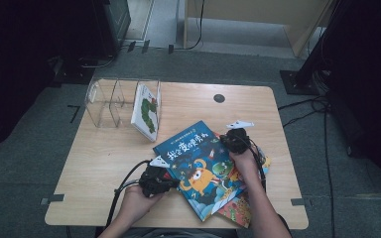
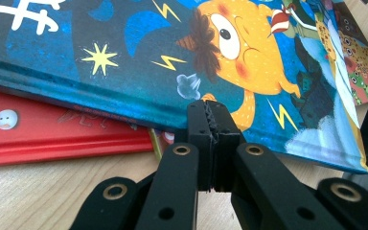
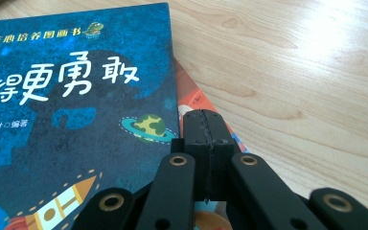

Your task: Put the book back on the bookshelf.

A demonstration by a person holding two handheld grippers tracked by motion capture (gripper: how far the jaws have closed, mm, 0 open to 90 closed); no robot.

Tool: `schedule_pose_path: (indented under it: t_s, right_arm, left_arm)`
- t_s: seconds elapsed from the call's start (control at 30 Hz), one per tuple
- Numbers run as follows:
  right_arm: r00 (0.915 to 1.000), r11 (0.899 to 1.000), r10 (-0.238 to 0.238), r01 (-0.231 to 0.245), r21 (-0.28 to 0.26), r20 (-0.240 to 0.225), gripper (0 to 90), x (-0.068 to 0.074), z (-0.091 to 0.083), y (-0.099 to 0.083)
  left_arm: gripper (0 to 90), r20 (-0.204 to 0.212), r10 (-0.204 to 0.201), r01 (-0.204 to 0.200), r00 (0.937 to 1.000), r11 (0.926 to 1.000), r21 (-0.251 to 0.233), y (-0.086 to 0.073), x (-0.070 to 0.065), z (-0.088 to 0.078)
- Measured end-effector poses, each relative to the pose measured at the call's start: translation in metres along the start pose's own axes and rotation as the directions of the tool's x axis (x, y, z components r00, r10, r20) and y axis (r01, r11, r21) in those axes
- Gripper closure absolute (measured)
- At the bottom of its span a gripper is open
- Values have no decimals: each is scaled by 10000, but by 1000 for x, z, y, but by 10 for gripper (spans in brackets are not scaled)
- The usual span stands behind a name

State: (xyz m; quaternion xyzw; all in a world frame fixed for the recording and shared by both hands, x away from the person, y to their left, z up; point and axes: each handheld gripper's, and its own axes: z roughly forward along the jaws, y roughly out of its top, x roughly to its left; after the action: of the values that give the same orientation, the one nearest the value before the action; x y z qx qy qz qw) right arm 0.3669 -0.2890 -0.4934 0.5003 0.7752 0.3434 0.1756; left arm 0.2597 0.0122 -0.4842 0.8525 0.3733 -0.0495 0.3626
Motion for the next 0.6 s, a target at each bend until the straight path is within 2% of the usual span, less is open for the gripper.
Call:
schedule_pose_path:
  t_s: [0.03, 0.17, 0.33, 0.43, 0.5, 0.53, 0.6]
  right_arm:
    - [10000, 10000, -25, 25, -49, 47, 900, -2, -4, -1]
    - [10000, 9992, 4, -7, -412, -61, 900, -5, -16, -4]
    - [9996, 9990, 64, -77, -441, -292, 900, -6, -25, -13]
    - [9995, 9988, 26, -42, -488, -321, 900, -6, -31, -18]
    - [9995, 9988, 6, -21, -493, -307, 900, -6, -35, -21]
    - [9995, 9988, 6, -21, -493, -307, 900, -6, -35, -21]
    - [9994, 9988, 63, -79, -487, -331, 900, -6, -41, -28]
  left_arm:
    - [900, 44, -93, 93, 9999, 10000, -29, 2, -1, 2]
    - [900, 1, -25, 25, 10000, 10000, -33, 5, -4, 6]
    - [900, 90, 66, -67, 9999, 9999, 95, 12, -4, 10]
    - [892, -59, 147, -146, 9999, 9998, 106, 14, 1, 6]
    - [893, -309, 14, -17, 9995, 10000, -81, 18, 13, -6]
    - [893, -309, 14, -17, 9995, 10000, -81, 18, 13, -6]
    - [893, -394, -196, 188, 9990, 9996, -216, 22, 24, -14]
